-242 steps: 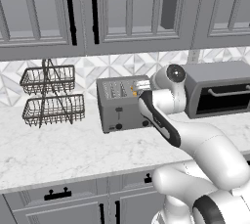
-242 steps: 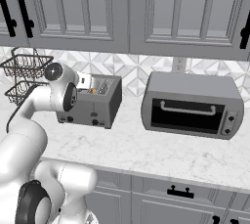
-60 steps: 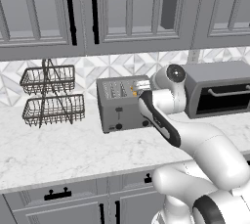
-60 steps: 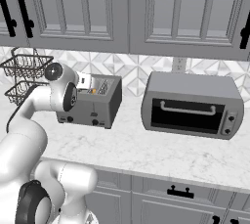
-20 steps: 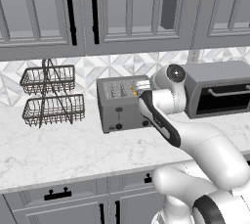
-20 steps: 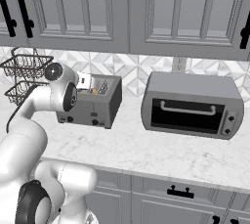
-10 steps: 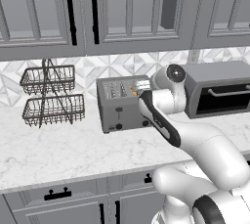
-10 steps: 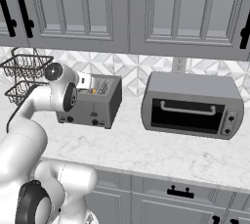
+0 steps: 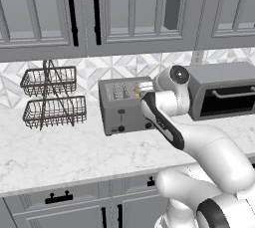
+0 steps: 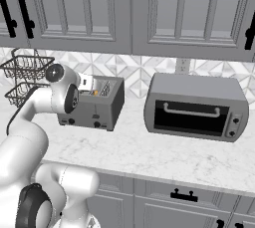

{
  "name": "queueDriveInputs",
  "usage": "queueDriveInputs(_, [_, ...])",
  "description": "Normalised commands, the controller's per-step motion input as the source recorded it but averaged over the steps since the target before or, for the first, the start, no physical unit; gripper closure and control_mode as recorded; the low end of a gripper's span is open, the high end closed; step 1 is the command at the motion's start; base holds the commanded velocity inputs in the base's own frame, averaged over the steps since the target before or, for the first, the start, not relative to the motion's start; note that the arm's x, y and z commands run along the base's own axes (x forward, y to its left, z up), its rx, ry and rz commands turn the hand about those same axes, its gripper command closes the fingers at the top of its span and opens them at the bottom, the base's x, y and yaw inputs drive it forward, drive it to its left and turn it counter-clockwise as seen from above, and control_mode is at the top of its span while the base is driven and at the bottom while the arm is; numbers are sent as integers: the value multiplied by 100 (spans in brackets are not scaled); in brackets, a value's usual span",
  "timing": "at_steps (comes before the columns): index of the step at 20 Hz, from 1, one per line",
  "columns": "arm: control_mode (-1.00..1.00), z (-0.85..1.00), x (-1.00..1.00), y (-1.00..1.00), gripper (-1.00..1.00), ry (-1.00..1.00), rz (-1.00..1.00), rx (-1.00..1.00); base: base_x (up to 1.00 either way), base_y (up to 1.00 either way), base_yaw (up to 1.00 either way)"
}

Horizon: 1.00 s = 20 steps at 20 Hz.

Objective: Start the toaster. Once the lever pops up, take the bread to the plate on the dining counter.

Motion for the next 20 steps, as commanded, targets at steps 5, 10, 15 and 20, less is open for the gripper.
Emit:
queueDriveInputs(5, [-100, 0, 0, 0, -100, 0, 0, 0, 0, 0, 0])
queueDriveInputs(10, [-100, 0, 0, 0, -100, 0, 0, 0, 0, 0, 0])
queueDriveInputs(15, [-100, 0, 0, 0, -100, 0, 0, 0, 0, 0, 0])
queueDriveInputs(20, [-100, 0, 0, 0, -100, 0, 0, 0, 0, 0, 0])
